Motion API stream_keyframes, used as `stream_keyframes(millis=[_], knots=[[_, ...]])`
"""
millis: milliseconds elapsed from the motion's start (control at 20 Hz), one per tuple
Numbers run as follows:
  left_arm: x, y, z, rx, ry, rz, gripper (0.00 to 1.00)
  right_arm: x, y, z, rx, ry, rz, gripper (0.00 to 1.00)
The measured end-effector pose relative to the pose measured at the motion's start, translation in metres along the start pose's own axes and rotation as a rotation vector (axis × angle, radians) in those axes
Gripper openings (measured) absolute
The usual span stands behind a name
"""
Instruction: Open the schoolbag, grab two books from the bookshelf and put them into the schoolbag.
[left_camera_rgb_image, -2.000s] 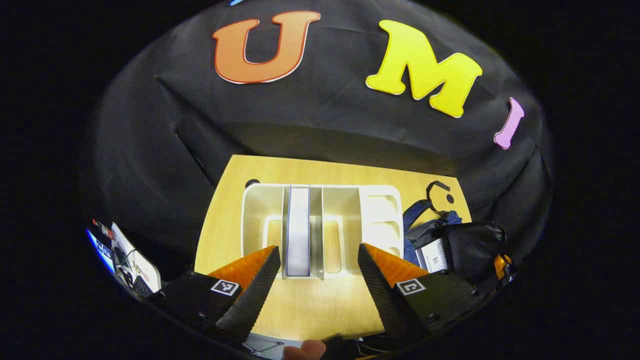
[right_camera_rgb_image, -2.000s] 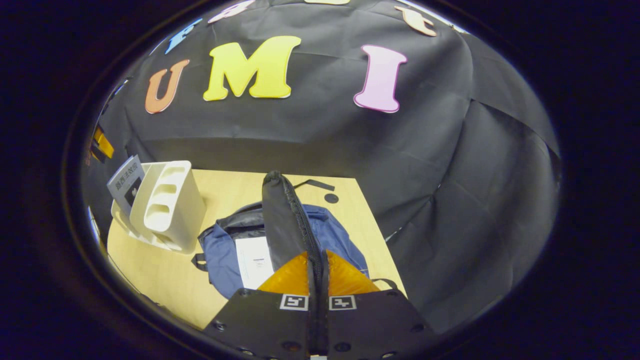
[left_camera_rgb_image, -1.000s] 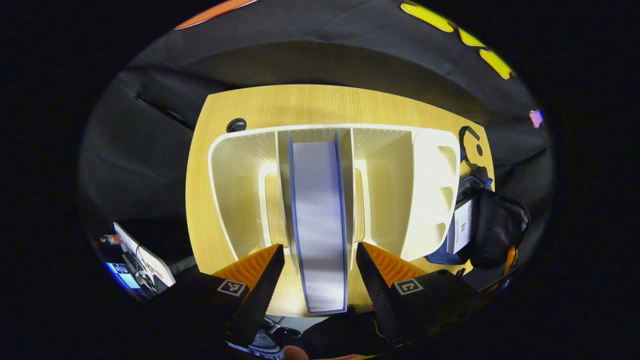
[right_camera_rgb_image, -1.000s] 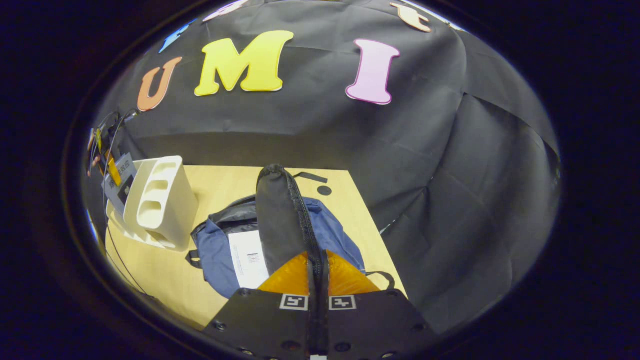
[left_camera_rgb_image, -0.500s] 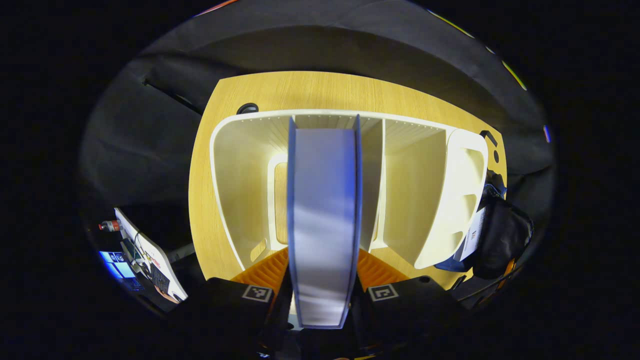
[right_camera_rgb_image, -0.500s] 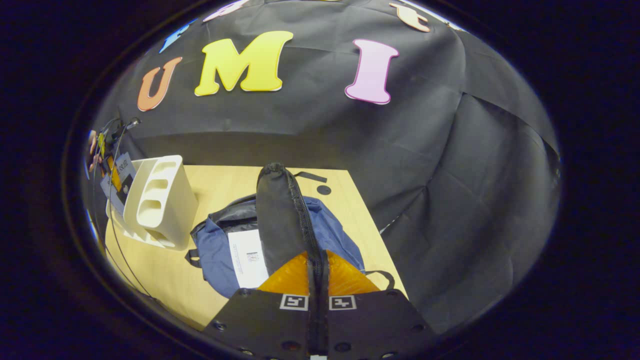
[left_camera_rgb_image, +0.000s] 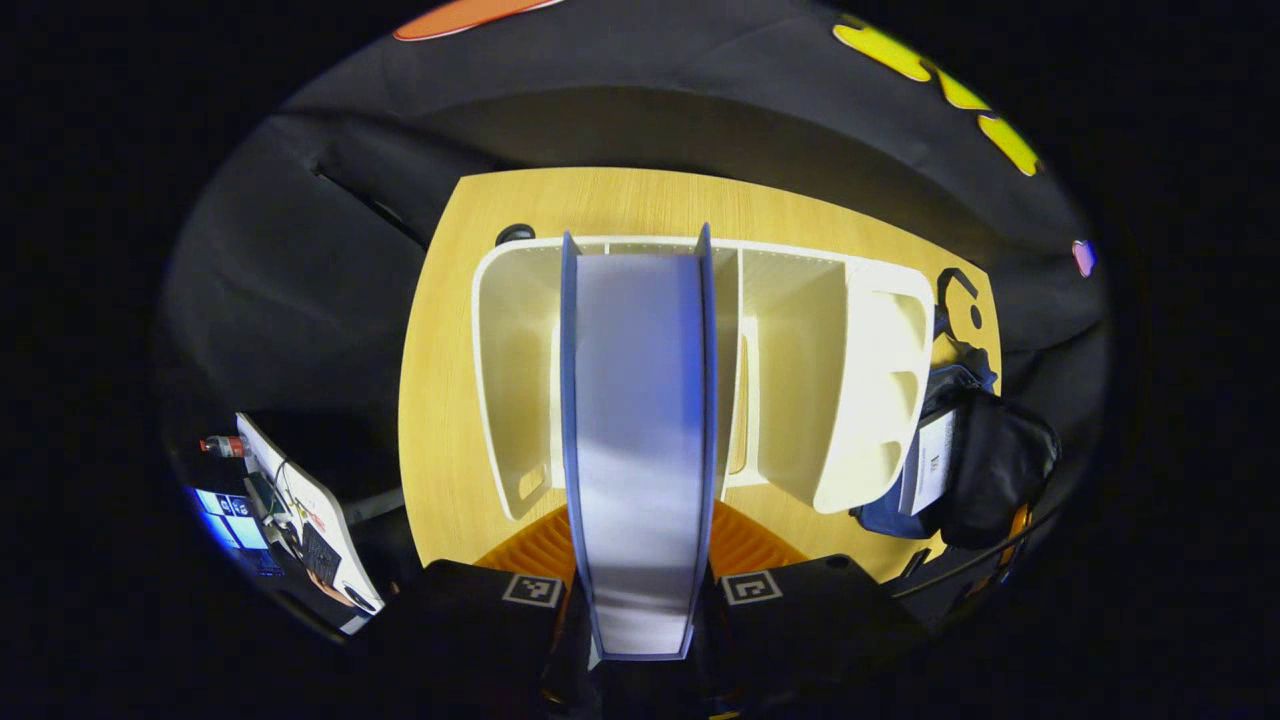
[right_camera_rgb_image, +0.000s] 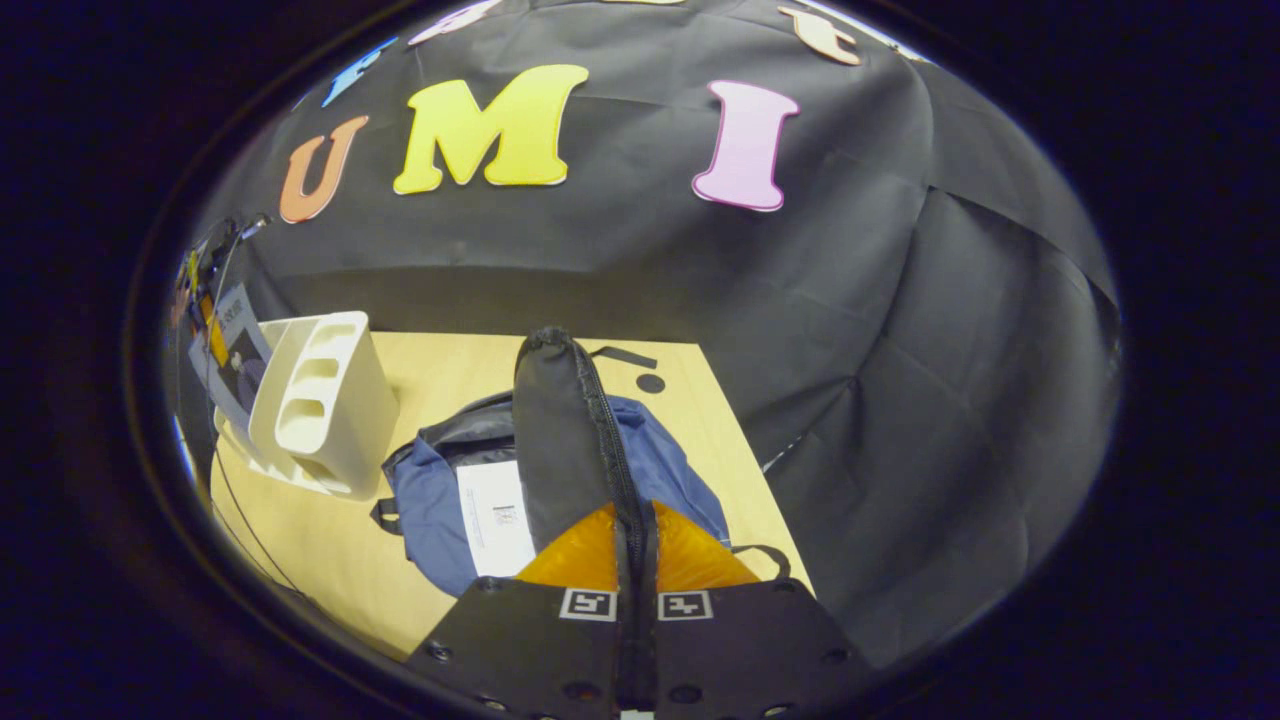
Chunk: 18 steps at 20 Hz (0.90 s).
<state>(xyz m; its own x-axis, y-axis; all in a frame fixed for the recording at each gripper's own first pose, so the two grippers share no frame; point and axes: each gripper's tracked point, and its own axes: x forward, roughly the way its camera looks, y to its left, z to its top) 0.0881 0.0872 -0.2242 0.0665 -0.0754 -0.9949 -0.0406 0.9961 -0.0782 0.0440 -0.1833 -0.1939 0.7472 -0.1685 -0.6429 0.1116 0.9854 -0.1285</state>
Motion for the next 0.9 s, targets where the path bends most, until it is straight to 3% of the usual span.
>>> stream_keyframes(millis=[150, 400, 650, 900], knots=[[-0.042, -0.004, -0.014, 0.001, -0.077, -0.036, 0.43, 0.000, 0.002, -0.001, 0.001, -0.001, 0.012, 0.00], [-0.109, -0.009, -0.037, -0.109, -0.175, -0.165, 0.43, -0.002, 0.002, 0.000, -0.001, -0.007, 0.019, 0.00], [-0.144, -0.020, -0.044, -0.133, -0.266, -0.286, 0.43, -0.005, 0.006, 0.001, -0.007, -0.006, 0.022, 0.00], [-0.155, -0.073, -0.049, -0.163, -0.281, -0.522, 0.43, -0.007, 0.010, 0.002, -0.025, -0.003, 0.025, 0.00]])
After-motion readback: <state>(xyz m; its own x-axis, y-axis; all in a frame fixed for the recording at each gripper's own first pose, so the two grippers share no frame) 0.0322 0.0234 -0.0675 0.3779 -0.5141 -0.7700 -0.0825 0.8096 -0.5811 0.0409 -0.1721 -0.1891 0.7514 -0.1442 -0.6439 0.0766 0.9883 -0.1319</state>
